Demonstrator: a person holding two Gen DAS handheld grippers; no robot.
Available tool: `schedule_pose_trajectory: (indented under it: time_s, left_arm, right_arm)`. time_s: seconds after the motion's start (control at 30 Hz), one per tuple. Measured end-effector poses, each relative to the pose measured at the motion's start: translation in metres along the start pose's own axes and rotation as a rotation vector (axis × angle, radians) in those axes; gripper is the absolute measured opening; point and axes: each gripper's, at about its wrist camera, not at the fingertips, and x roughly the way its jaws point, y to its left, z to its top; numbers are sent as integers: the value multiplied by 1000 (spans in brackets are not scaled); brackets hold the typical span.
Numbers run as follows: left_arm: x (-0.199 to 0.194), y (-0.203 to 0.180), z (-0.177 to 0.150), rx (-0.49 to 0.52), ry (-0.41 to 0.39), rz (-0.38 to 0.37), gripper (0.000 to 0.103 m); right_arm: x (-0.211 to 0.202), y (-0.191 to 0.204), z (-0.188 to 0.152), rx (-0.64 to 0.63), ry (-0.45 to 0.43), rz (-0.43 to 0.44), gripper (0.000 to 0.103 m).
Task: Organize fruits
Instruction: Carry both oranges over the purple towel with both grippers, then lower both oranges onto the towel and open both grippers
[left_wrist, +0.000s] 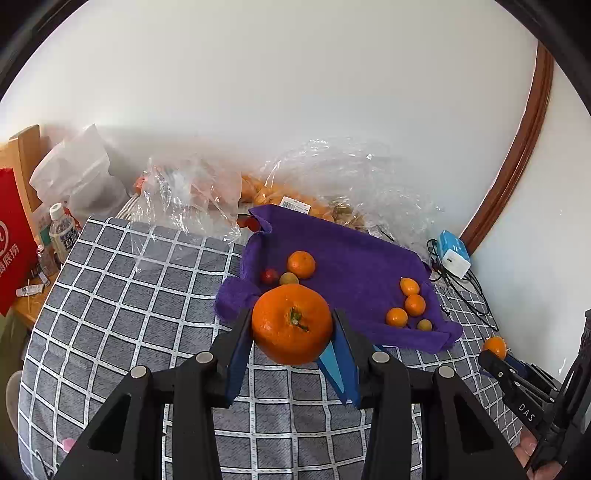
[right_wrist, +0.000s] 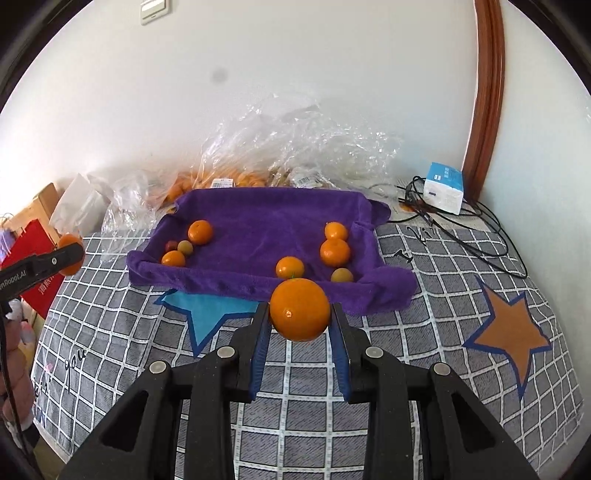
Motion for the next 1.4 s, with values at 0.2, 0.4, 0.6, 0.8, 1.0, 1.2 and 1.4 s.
schedule_pose_trajectory:
  time_s: [0.2,0.4,0.6,0.8,1.0,1.2,1.4]
  left_arm:
    - [18,-20,6,-25,16,13,40]
    - [45,-26,19,-23,38,21,40]
    - [72,-15,29,-28,61,40,40]
    - [96,1,37,-39,76,48,40]
    - [120,4,40,-25,107,27,40]
    - [143,-6,37,-9,144,-10,40]
    - [159,-25,37,24,164,-29,40]
  right_arm:
    - [15,-22,18,-42,-10,2,31]
    - [54,-36,40,-26,6,52,31]
    - [108,-27,56,-32,44,100,31]
    - [159,-14,63,-71,102,121,31]
    - [191,-8,62,-89,162,117,31]
    - [195,-4,59,-109,176,118,31]
    - [188,-7,61,-109,171,132,36]
